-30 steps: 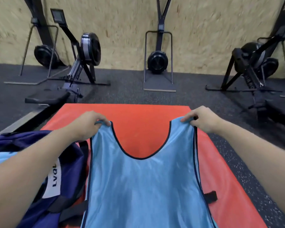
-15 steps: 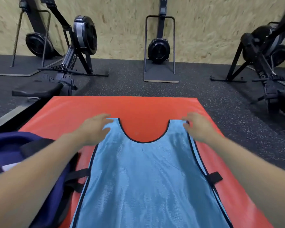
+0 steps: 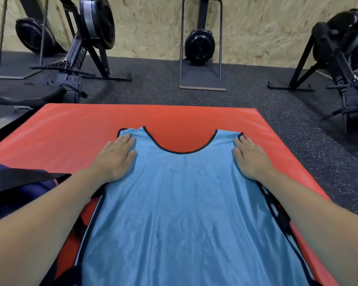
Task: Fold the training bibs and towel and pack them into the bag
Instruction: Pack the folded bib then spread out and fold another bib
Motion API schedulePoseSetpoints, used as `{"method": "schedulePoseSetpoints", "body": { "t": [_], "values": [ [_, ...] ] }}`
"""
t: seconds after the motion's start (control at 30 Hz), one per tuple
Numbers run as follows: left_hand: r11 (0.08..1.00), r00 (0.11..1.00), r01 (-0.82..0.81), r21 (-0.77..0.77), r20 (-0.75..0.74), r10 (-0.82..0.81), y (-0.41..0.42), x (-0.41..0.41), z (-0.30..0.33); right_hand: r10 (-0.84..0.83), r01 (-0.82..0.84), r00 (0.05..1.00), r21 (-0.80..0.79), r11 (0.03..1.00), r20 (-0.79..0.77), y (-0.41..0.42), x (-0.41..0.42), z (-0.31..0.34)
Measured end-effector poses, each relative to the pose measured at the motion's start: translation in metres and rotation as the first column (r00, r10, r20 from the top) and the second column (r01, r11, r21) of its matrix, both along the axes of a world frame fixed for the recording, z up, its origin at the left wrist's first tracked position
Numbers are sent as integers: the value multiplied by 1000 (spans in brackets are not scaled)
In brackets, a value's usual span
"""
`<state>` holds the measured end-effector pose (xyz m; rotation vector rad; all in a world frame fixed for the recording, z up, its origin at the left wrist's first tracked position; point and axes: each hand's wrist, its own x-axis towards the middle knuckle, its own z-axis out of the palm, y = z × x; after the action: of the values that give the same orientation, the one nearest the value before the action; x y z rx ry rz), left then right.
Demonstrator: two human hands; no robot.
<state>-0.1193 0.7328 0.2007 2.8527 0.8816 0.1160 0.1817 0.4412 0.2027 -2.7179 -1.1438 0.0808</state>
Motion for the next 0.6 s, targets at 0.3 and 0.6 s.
{"method": "schedulePoseSetpoints", "body": {
  "t": [0.3,0.6],
  "values": [
    [1000,998,21,-13,-64,-22,-47,-41,15,21,-19,991,-19,1000,129,-8,-60,23],
    [999,992,48,-18,121,-45,-118,-49,0,412,-410,911,48,911,-21,58,-227,7]
  ]
}}
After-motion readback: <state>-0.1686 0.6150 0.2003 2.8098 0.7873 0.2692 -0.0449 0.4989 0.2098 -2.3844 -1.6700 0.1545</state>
